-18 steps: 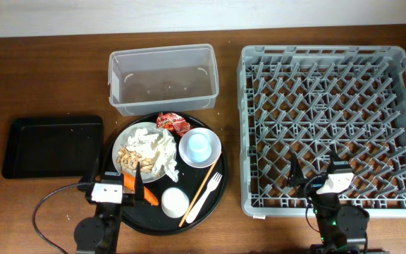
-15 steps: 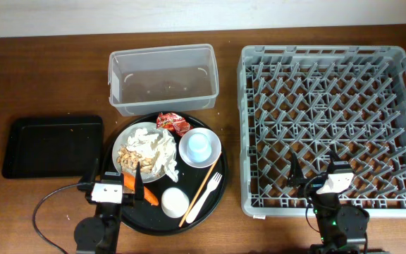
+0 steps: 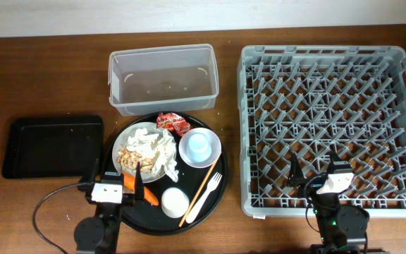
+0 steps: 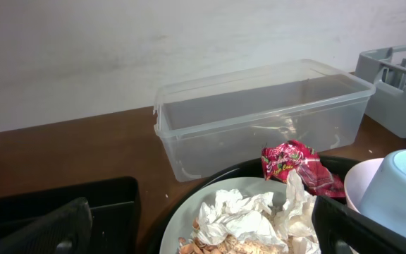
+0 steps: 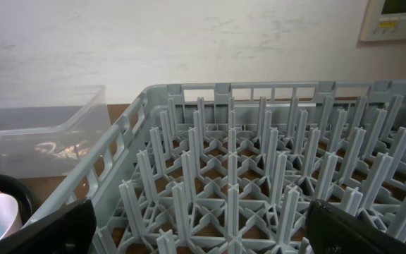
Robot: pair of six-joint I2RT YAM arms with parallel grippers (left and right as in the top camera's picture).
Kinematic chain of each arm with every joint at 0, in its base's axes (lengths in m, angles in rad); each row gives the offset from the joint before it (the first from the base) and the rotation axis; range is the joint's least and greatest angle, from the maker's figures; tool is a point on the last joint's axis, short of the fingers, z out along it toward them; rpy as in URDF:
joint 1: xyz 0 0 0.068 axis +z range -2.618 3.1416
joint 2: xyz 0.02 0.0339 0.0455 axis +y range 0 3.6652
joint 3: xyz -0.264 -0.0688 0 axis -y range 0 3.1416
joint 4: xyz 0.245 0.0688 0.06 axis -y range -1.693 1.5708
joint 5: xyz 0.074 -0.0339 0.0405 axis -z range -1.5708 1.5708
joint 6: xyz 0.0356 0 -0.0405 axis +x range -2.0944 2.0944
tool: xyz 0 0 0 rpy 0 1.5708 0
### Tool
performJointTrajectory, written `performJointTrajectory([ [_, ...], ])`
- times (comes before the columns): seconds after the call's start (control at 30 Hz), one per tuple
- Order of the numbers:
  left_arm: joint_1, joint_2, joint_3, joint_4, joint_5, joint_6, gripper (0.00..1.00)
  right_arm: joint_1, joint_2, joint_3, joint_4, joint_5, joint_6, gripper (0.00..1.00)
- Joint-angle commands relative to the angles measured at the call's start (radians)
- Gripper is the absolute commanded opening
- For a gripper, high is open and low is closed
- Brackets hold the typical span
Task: Sort waste into correct bins and load items into the dishwasher rack
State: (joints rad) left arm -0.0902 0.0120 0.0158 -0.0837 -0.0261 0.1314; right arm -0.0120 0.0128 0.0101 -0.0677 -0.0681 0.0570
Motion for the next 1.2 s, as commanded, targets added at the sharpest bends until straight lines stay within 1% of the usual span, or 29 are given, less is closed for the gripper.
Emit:
performJointTrajectory([
  [0.0, 0.006, -0.006, -0.007, 0.000, 0.011, 0.013, 0.99, 0.005, -0.007, -0.005, -0.005, 0.002, 0.006, 0.99],
  [0.9, 0.006, -0.006, -0.006, 0.001, 0.011, 0.013, 0.99, 0.005, -0.007, -0.005, -0.004, 0.001, 0.006, 0.98],
  [1.03, 0.006, -0.005, 0.018, -0.002, 0.011, 0.013, 0.99, 0.005, -0.006, -0.002, -0.006, -0.013, 0.007, 0.98],
  [1.07, 0.006, -0.005, 0.027, -0.011, 0.011, 0.013, 0.99, 0.005, -0.006, 0.005, -0.009, -0.026, 0.007, 0.98],
  [1.17, 0.006, 0.012, 0.089, -0.119, 0.011, 0.013, 0.99, 0.005, 0.010, 0.056, -0.055, -0.029, 0.006, 0.98],
])
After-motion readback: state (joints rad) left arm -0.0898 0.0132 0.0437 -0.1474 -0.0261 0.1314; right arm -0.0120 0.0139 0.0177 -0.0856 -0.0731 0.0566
